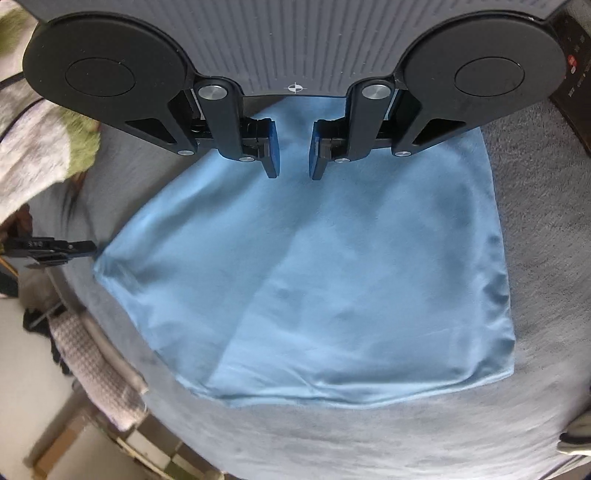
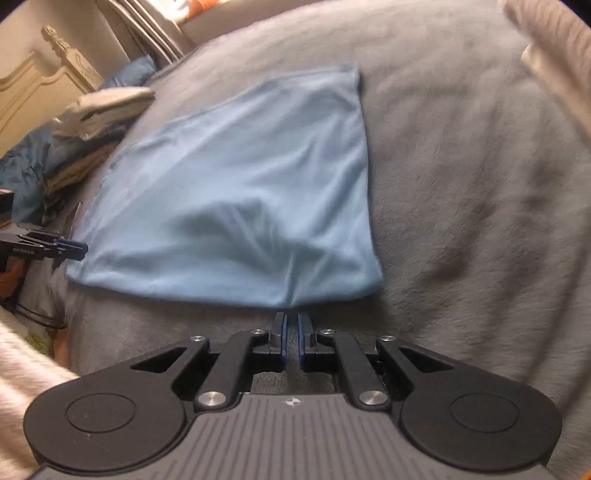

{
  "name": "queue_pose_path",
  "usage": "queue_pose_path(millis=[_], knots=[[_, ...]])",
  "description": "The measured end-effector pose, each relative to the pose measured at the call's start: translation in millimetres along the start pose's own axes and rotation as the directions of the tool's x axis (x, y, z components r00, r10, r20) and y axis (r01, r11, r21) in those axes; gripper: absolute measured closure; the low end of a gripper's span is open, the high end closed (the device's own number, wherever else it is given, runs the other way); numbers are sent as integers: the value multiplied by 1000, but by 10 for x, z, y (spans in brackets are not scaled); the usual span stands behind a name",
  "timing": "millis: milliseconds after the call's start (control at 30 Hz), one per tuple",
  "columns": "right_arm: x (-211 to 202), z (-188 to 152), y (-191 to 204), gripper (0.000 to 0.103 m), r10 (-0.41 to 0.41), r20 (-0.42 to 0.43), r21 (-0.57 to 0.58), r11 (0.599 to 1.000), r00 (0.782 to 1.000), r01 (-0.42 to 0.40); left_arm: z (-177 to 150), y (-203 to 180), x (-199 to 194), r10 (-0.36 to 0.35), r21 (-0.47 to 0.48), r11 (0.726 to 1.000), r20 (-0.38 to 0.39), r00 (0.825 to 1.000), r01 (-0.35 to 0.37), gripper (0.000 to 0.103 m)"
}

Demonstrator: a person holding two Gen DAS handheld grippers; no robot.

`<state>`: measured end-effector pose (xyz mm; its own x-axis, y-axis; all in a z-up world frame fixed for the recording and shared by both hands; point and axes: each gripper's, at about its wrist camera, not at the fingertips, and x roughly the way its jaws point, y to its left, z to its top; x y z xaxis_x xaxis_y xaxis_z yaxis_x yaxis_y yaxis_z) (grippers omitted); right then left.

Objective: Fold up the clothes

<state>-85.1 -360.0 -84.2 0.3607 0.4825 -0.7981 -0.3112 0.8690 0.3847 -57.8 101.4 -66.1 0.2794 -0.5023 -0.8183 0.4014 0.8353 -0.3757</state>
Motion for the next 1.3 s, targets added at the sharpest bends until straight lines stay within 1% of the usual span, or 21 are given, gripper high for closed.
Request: queue_pose_path(millis=[67,133,167,233,267,333,400,467,533,667,733,800,833,867,900,967,1033,1133,1200,1233,1300], knots=[[-69,91,107,97,16,75,-32,999,997,-13,35,-18,19,-3,2,1000,0,1000,3,85],[36,215,229,97,-2,129,-89,996,992,14,70,-37,39,-5,3,1000,0,1000,5,85],[119,262,270,97,-24,134,-132,990,991,41,98,-75,106,-10,18,1000,-4,1000,10,85],[297,210,237,98,-136,90,-214,965,987,153,103,-115,201,-3,28,1000,-21,1000,4,85],[386,183,220,99,-194,72,-257,944,978,206,82,-108,203,-1,19,1000,-22,1000,2,85],[276,85,98,99,-194,83,-236,949,977,209,47,-101,183,7,6,1000,-20,1000,-7,85],[144,83,11,99,-250,77,-194,946,965,261,31,-101,139,18,2,1000,-10,1000,-18,85],[60,118,34,98,-306,82,-192,929,948,317,58,-123,121,22,8,1000,7,1000,-22,85],[-18,199,82,98,-267,115,-160,946,957,283,122,-153,163,15,17,1000,15,1000,-15,85],[195,413,304,98,-162,162,-178,965,973,190,234,-214,304,25,29,999,7,1000,-25,85],[355,417,265,98,-190,130,-168,963,973,210,220,-207,325,45,22,999,6,999,-45,85],[399,373,82,99,-287,104,-136,944,952,300,189,-185,308,68,7,998,7,998,-68,85],[304,361,-19,102,-294,110,-84,949,950,304,174,-172,291,85,-8,996,5,996,-85,85],[221,383,-116,100,-286,115,-12,957,951,289,165,-158,276,98,-30,995,3,995,-98,85],[187,416,-129,100,-346,121,22,938,930,346,157,-146,264,97,-52,994,3,995,-97,84],[185,543,-48,98,-418,131,3,907,899,421,162,-150,237,83,-78,994,13,996,-82,84],[196,678,35,98,-334,168,33,942,927,333,177,-176,218,76,-78,994,27,997,-74,82],[411,907,235,98,-233,201,-6,971,951,239,208,-210,217,101,-58,993,41,994,-98,82],[621,1027,213,98,-188,180,14,982,966,189,205,-197,196,102,-68,993,52,993,-98,82],[712,1069,137,99,-200,161,36,980,966,197,200,-183,178,102,-79,992,55,993,-98,82],[737,1116,-87,100,-259,145,115,963,955,244,197,-131,134,104,-101,990,67,992,-97,82]])
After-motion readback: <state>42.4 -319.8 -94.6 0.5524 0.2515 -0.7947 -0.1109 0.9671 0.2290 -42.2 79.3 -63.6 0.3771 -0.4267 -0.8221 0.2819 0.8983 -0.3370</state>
